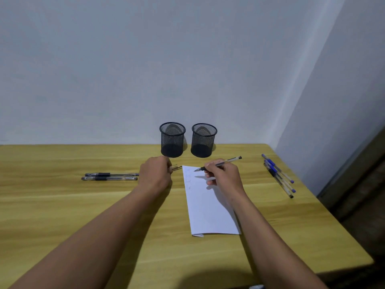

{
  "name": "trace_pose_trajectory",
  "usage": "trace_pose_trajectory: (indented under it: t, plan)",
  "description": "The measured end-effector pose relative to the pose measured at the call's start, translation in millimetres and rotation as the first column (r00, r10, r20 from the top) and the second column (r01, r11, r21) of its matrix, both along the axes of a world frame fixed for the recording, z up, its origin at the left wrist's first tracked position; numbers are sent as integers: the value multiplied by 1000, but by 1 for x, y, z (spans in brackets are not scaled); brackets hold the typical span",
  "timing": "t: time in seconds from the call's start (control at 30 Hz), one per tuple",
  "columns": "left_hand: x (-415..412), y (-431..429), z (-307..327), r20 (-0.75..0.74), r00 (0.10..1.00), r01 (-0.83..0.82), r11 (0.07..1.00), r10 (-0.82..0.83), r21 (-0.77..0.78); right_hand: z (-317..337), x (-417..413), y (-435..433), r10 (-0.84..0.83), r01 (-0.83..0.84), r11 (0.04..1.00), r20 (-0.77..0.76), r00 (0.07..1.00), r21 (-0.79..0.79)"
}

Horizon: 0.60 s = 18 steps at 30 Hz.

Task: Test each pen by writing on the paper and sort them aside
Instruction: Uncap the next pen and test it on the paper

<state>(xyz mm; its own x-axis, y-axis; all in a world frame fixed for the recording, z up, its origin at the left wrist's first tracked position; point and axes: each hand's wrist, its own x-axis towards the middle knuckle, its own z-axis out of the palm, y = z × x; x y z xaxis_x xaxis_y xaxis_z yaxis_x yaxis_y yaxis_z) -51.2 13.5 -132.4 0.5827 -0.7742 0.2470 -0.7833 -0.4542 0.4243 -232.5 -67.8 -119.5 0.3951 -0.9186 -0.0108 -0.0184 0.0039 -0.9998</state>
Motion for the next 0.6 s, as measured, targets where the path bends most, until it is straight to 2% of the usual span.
trace_pose_trajectory:
  t: [0.17,0.27,0.43,0.6]
  plan:
    - [-4,11,18,-102,990,74,973,-98,-218,9,2,6,-9,5,999,88,996,46]
    - [-9,14,32,-114,981,117,952,-154,-283,18,1,9,-2,-6,999,167,986,47]
    - [-26,20,54,-176,942,208,909,-286,-361,32,-8,13,32,-35,999,195,980,11]
    - [-40,18,60,-334,860,229,877,-385,-422,40,-19,15,79,-89,995,215,973,36]
